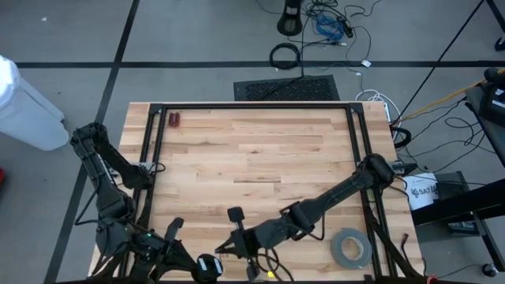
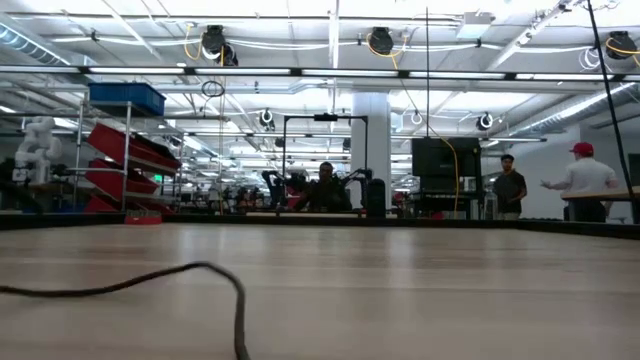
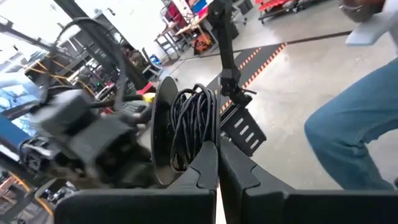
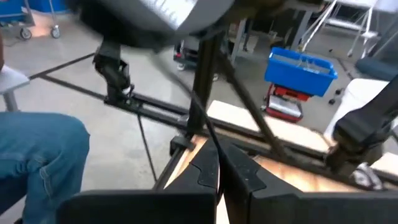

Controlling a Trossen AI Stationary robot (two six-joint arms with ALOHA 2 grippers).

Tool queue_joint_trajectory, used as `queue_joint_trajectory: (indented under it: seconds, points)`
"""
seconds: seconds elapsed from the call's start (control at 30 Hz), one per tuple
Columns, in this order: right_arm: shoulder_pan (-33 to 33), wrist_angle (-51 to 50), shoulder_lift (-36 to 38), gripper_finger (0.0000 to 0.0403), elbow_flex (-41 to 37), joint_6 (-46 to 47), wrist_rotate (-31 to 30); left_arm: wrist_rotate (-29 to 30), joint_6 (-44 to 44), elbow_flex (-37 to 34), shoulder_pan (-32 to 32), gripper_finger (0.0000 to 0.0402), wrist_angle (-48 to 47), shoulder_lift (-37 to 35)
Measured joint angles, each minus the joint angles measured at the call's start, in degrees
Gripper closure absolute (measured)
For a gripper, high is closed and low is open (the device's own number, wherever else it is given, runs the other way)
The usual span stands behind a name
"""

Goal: Coil cords
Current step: Coil the black wire on the spool

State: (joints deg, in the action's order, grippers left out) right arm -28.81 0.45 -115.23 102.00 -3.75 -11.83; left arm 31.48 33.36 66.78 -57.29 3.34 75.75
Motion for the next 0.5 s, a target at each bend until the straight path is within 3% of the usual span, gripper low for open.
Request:
queue_joint_trajectory:
  seconds: [0.2,0.5]
  points:
    - [1.07,-3.37,2.95,0.0403,0.0,-3.03,0.01,-0.21,-0.01,0.0,1.75,0.04,0.26,-0.01]
    - [4.27,-20.97,6.65,0.0377,0.0,-2.81,-0.76,0.74,-0.01,0.0,7.43,0.04,0.61,-0.02]
